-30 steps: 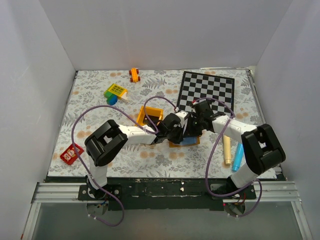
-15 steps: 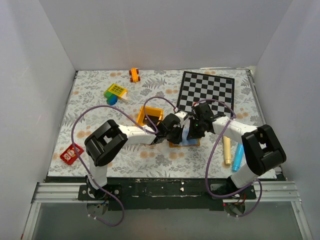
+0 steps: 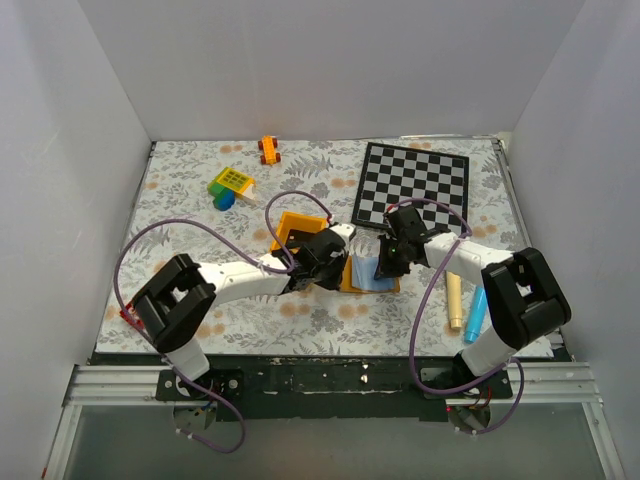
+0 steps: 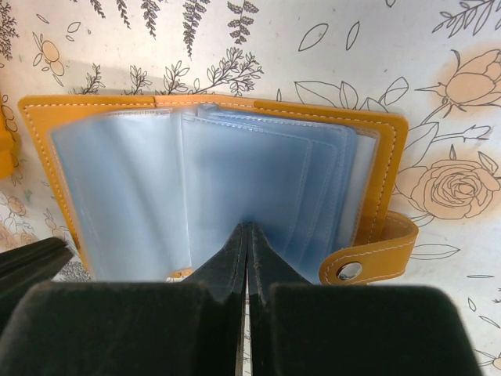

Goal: Put the credit cards into the card holder
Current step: Open the card holder at the center of the board.

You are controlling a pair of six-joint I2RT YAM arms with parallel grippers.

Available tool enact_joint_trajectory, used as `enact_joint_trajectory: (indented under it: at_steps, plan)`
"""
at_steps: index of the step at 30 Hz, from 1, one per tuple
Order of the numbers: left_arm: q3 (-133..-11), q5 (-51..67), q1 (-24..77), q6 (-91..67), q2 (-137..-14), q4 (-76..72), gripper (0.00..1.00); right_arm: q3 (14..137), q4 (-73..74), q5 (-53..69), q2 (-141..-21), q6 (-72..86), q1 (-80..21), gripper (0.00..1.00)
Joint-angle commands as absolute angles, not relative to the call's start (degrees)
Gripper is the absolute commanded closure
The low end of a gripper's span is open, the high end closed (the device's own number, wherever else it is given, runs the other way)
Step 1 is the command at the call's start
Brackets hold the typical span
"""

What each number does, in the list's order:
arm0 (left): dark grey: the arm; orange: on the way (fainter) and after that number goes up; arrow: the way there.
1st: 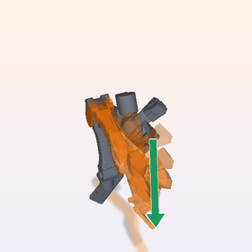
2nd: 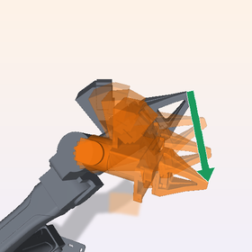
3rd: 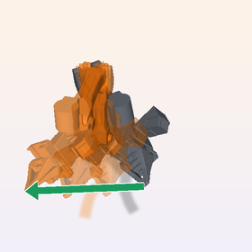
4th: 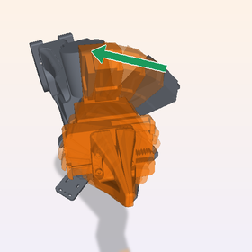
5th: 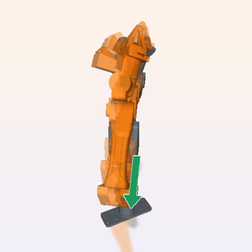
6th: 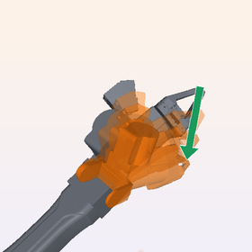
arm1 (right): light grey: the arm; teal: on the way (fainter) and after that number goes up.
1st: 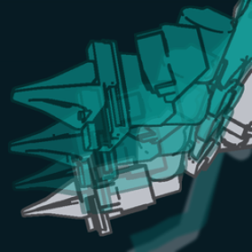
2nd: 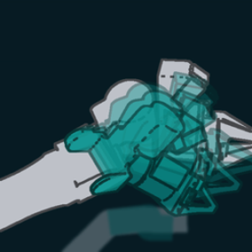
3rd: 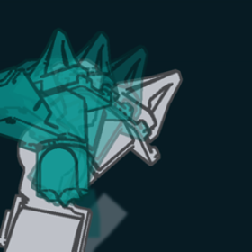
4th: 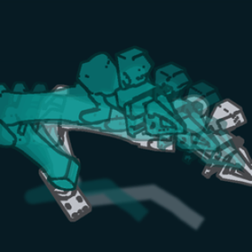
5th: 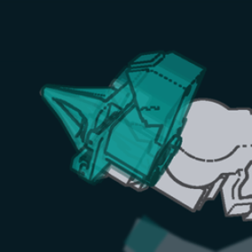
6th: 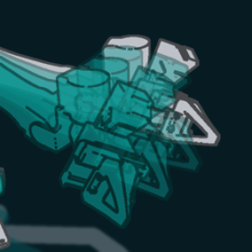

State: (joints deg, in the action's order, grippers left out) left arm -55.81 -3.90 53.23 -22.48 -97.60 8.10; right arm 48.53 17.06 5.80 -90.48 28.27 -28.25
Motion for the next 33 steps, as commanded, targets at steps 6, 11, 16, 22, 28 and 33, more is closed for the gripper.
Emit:
enact_joint_trajectory:
  at_steps: [6, 11, 16, 22, 28, 33]
  plan:
    - [-60.8, -9.4, 53.1, -20.6, -86.1, 12.8, 1.00, 48.6, 17.5, 5.2, -93.4, 27.6, -28.3, 0.99]
    - [-65.9, -9.1, 53.1, -18.6, -89.2, 9.8, 1.00, 48.9, 17.0, 5.4, -93.8, 27.6, -28.2, 0.99]
    - [-68.6, -6.2, 53.1, -18.8, -96.2, 6.9, 1.00, 48.8, 16.3, 6.3, -94.0, 28.1, -28.3, 0.99]
    - [-68.6, -4.4, 53.1, -20.0, -101.2, 5.2, 1.00, 48.5, 15.9, 6.7, -93.9, 28.5, -28.2, 0.99]
    - [-67.7, -3.6, 53.1, -21.2, -103.4, 3.4, 1.00, 48.2, 16.2, 6.2, -93.6, 28.3, -28.2, 0.99]
    - [-67.5, -2.8, 53.1, -21.5, -105.4, 2.9, 1.00, 48.1, 16.1, 6.2, -93.9, 28.3, -28.2, 0.99]
